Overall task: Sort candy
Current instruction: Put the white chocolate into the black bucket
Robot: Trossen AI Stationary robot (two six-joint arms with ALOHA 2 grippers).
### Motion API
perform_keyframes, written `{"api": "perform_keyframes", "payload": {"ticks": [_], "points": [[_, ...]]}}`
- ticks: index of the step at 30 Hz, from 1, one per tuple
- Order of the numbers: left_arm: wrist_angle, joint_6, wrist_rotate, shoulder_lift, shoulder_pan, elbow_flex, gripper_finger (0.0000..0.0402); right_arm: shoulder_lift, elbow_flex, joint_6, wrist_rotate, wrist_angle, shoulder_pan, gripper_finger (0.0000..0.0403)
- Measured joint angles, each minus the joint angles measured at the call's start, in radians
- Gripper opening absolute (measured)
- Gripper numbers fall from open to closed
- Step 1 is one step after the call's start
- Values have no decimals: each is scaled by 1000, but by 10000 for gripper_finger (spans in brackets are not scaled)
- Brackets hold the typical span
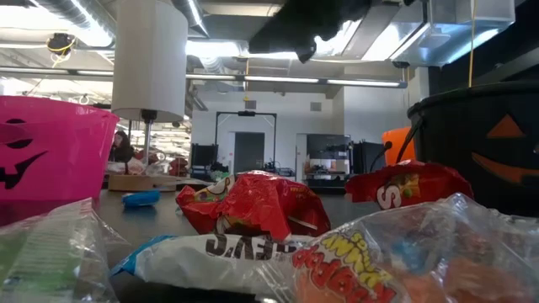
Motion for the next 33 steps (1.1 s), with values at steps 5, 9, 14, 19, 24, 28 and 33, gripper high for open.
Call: {"api": "perform_keyframes", "payload": {"ticks": [5,9,14,19,24,28,33], "points": [[239,56,213,1,127,-224,112,-8,0,-2,19,-45,0,117],[520,169,387,3,229,-387,112,-14,0,-2,35,-61,0,134],[621,191,486,3,355,-526,112,-13,0,-1,35,-99,0,135],[737,213,585,4,456,-603,130,-13,0,1,35,-133,0,134],[820,260,617,7,484,-619,183,-13,0,2,35,-144,0,134],[815,236,609,7,494,-638,215,-13,0,2,35,-146,0,134],[816,145,607,7,501,-699,222,-13,0,2,35,-145,0,134]]}}
